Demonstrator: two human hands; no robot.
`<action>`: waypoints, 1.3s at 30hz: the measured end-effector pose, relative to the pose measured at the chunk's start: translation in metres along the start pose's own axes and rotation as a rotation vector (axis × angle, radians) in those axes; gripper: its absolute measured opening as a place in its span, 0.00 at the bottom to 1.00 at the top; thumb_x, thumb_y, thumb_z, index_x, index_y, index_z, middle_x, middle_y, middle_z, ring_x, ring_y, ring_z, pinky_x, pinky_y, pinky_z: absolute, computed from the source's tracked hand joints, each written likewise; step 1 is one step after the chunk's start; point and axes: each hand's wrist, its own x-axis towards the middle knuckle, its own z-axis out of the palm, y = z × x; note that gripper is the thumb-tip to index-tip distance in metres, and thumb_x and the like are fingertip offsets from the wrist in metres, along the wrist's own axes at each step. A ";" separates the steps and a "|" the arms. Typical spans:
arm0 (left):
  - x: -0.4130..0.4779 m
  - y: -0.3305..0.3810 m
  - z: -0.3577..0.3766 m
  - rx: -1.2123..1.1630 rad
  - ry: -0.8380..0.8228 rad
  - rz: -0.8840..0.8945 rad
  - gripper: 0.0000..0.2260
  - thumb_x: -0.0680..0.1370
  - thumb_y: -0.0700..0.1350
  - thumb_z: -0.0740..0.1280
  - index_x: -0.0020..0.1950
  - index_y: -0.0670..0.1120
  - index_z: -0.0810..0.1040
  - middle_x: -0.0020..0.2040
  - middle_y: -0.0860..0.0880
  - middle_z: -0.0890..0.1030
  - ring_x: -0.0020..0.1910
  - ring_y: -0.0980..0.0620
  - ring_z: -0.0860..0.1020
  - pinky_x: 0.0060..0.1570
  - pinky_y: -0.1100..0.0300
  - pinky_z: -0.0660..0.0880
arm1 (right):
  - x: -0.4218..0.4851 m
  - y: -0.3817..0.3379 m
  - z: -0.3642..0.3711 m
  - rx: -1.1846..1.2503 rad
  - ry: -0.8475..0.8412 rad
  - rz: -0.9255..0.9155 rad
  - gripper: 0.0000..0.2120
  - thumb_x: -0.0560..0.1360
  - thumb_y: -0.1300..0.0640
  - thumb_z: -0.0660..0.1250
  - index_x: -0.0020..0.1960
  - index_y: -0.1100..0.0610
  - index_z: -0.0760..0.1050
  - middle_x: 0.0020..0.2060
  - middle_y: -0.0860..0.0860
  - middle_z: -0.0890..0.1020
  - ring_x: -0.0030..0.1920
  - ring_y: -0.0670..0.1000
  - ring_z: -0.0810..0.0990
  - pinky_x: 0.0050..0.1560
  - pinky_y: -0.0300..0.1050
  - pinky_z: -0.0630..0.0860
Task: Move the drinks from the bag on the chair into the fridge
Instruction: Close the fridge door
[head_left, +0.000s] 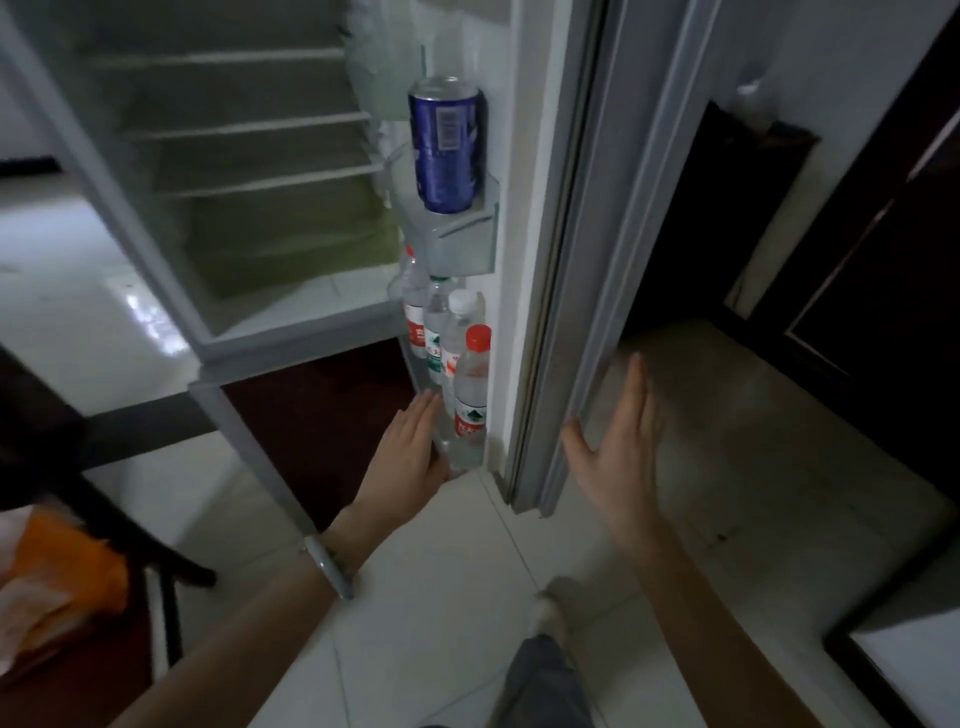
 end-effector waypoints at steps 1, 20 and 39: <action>-0.008 0.001 -0.014 -0.004 0.053 0.007 0.29 0.78 0.51 0.59 0.75 0.39 0.58 0.75 0.41 0.60 0.75 0.46 0.56 0.73 0.48 0.56 | -0.002 -0.008 0.006 0.000 0.011 -0.010 0.40 0.71 0.51 0.66 0.74 0.61 0.50 0.71 0.63 0.62 0.70 0.62 0.61 0.69 0.60 0.60; -0.041 -0.082 -0.132 0.301 0.462 -0.499 0.30 0.79 0.57 0.54 0.74 0.38 0.60 0.73 0.39 0.65 0.73 0.42 0.61 0.72 0.48 0.56 | 0.025 -0.155 0.186 0.001 -0.492 -0.654 0.32 0.74 0.47 0.60 0.74 0.56 0.57 0.74 0.61 0.58 0.72 0.61 0.58 0.69 0.61 0.57; 0.081 -0.312 -0.219 0.145 0.387 -0.822 0.41 0.76 0.57 0.66 0.75 0.34 0.50 0.73 0.36 0.61 0.72 0.42 0.61 0.70 0.57 0.59 | 0.128 -0.250 0.416 -0.194 -0.544 -0.830 0.39 0.69 0.54 0.71 0.74 0.55 0.57 0.75 0.59 0.56 0.73 0.63 0.51 0.70 0.62 0.51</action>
